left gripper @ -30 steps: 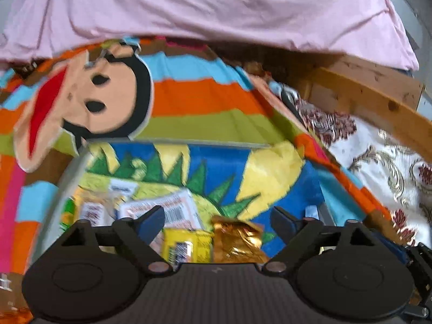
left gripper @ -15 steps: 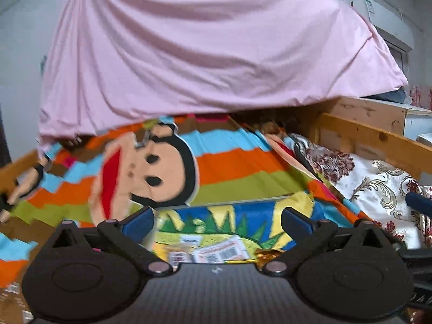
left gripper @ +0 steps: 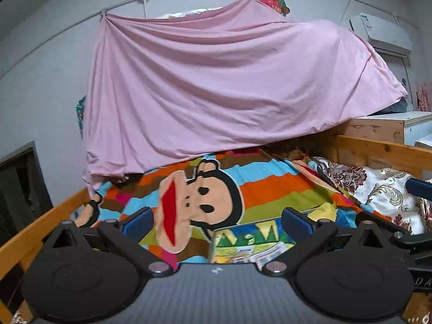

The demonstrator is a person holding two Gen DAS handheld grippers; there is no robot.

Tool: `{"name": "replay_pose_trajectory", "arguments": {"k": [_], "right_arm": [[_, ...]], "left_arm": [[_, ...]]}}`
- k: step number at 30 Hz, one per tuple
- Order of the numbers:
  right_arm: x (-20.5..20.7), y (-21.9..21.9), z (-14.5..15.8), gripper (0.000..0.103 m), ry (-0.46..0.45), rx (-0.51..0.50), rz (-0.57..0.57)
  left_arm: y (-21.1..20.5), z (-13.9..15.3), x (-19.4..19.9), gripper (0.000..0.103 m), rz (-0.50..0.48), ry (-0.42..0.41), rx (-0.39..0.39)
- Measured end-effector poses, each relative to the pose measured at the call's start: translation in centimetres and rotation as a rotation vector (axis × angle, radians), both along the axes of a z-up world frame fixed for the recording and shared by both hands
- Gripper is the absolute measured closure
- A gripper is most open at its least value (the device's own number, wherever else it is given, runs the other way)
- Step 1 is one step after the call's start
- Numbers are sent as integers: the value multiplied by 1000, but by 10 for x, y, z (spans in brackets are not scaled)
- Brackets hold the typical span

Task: Organize snacks
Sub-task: 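Open both tools and lift them back from the tray, then reach the left tool to the orange snack bag while the right tool reaches the dried-meat bag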

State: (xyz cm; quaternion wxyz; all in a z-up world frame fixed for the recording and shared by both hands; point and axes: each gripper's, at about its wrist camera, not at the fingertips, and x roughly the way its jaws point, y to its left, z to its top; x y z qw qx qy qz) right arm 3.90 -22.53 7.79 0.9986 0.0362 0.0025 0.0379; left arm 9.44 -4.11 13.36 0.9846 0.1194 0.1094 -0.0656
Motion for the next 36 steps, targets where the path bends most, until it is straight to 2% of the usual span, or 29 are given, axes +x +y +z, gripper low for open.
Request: {"name": "replay_pose_trajectory", "arguments": {"k": [8,15,27,36], "right_arm": [[-37,39,-3,1,-12,-6,-3],[-54,67,-14,1,14,-37,1],[-39,103,-60,1,169,-125,77],[-18,118,-94,1,346,-145,97]], "left_arm": [[46,-3,-33,0,34,-5,-8],[83,-18,-42,0,79,44,-33],[113,-77,-32,0,94,175,-30],[125,-122,-16,0,73,290,-14]]}}
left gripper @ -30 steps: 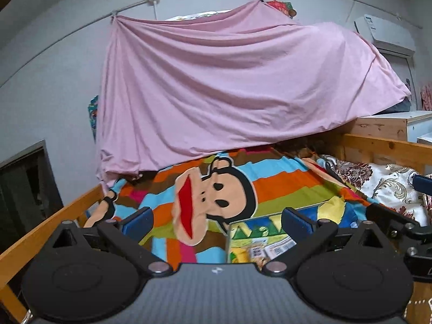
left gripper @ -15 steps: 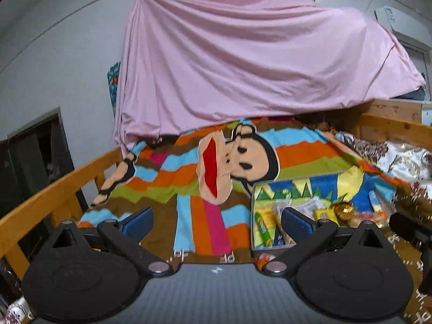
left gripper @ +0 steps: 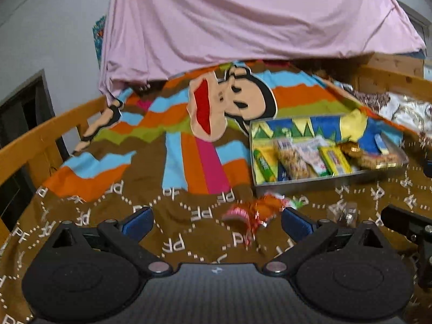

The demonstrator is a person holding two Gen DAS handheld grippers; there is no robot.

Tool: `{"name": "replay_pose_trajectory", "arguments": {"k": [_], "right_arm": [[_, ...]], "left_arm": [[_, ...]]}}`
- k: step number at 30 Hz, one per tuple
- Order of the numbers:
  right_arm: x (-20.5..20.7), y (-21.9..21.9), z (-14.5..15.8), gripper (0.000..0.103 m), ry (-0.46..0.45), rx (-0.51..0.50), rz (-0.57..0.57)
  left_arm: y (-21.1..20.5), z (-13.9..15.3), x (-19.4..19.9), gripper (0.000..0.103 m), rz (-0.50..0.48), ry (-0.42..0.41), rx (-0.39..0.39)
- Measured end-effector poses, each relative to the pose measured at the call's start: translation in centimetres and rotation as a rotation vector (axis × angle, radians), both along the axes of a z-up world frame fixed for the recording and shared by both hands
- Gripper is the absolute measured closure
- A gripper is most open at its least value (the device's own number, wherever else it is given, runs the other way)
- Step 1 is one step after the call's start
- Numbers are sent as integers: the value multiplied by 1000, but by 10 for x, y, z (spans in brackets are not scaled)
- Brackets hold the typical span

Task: Organize snacks
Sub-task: 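Reach the left tool to the orange snack bag while the right tool reaches the dried-meat bag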

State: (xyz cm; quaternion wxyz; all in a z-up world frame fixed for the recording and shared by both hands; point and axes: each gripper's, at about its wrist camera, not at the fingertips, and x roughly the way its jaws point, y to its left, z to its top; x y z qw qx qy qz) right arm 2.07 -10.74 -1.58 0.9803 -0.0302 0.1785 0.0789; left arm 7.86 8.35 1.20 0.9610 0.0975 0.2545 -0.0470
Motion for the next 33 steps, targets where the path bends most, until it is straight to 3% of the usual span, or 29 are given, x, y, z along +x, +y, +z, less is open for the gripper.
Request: {"name": "replay_pose_trajectory", "arguments": {"k": [8,18,23,33], "right_arm": [[14,9,-26,1,128,-4,0],[30,9,-45,1,197,4,-49],[38,12,-53,1,202,-11,-57],[56,19,-69,1,224,-39,-49]], "left_arm": [[8,-21,11,0,-7,65,-11],[10,-31,25,0,-39,81,-28],[5,-29,43,0,-103,74,-14],[-18,-39,97,0,-272,148,-26]]}}
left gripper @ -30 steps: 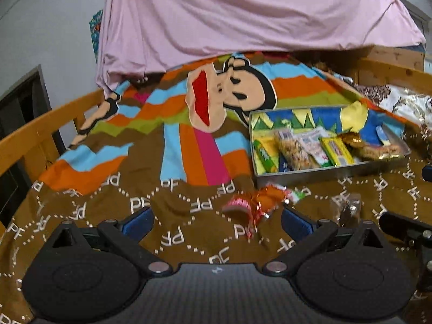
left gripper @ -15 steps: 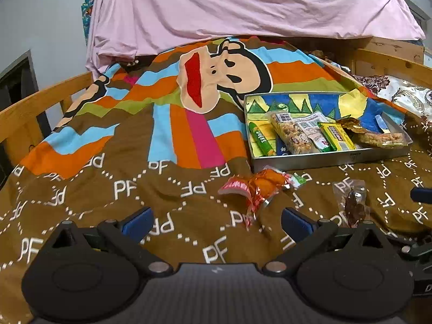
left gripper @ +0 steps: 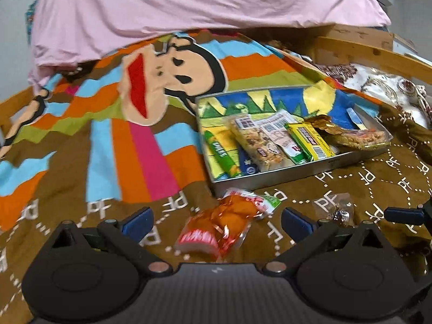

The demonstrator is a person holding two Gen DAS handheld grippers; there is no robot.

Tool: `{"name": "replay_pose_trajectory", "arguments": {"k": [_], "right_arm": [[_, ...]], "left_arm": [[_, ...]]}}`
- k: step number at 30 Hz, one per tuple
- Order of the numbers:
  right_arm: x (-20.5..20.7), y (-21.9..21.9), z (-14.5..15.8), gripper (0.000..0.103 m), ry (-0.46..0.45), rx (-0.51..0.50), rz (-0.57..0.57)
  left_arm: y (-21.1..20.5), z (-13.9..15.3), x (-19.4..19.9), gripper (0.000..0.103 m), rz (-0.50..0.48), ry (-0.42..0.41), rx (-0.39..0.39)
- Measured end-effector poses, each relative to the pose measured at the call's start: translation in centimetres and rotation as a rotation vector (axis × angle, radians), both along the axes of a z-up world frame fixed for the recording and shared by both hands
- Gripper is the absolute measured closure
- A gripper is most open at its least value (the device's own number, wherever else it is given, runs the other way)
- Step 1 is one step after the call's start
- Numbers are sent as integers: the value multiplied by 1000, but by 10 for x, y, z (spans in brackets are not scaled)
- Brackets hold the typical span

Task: Organize snacks
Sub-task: 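Reach the left tool to the orange snack bag while the right tool reaches the dried-meat bag, then close the left tool on the orange bag while the right tool grips the dried-meat bag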

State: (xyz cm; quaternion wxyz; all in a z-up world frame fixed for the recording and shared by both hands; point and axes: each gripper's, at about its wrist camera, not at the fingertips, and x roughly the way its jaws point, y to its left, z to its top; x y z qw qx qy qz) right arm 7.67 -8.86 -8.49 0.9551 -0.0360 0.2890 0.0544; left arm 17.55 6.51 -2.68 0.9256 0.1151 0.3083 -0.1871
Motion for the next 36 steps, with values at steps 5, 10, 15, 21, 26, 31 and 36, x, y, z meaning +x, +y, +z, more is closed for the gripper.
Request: {"name": "replay_pose_trajectory", "arguments": {"k": [5,10,15,21,26,31,36], "right_arm": [[9,-1,-4,1,15,9,-4],[16,-5,-9,1,45,34,-15],[19,-4,-14,1,69,29,-15],[21,-3,-16,1,73,17,-15],[21,-1,-16,1,71,-7,-30],[20,-6,-15,1,55,-70,-113],[20,-12,-13,1,36,-117,-173]], "left_arm": [[-13,-12,26,0,-56,50,53],[-16,-22,44,0,-77,102,71],[-23,-33,51,0,-110,97,127],[-28,-45,59,1,-140,135,183],[-23,-45,60,2,-102,173,138],[-22,-42,52,7,-99,219,71],[-29,-39,42,7,-135,263,43]]}}
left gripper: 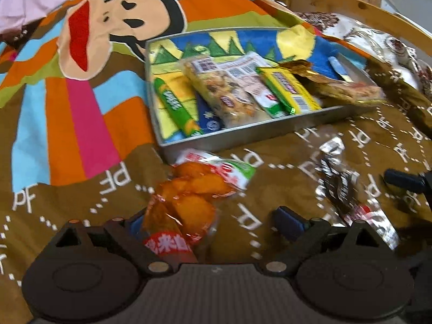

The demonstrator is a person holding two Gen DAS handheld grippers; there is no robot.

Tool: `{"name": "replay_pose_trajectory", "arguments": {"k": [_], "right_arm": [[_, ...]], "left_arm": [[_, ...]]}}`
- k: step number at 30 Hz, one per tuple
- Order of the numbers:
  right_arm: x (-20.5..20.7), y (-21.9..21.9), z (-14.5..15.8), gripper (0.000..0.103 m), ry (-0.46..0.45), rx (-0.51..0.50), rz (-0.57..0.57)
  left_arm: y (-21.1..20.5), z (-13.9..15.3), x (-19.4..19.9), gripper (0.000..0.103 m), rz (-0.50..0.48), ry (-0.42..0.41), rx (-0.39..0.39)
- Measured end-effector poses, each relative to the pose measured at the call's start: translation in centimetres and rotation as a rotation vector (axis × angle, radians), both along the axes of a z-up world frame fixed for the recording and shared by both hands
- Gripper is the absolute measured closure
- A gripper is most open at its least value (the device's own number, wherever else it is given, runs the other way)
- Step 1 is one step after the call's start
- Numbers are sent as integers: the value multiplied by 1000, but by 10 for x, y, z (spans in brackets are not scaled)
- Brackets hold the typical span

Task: Organize snacks
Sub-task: 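Close the left tool on the orange bag while the right tool grips the dried-meat bag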

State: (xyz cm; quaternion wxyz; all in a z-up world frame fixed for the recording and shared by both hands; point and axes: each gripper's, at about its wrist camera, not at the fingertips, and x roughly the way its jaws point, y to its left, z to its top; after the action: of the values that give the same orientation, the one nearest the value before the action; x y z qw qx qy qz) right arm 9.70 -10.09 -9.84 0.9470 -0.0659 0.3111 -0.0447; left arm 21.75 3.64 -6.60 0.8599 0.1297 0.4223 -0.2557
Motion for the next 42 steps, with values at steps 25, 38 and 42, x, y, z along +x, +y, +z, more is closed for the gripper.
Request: {"name": "replay_pose_trajectory", "arguments": {"k": [25,38,42], "right_arm": [[9,10,-1,39,-47,20,145],[5,13,4,50,-56,-54,112],[7,7,1,49,-50,-4,108]], "left_arm": [[-3,4,7,32,-61,-41,76],[-9,20,-1,32,-47,22,18],[-9,18,3,32,-43,37,-47]]}}
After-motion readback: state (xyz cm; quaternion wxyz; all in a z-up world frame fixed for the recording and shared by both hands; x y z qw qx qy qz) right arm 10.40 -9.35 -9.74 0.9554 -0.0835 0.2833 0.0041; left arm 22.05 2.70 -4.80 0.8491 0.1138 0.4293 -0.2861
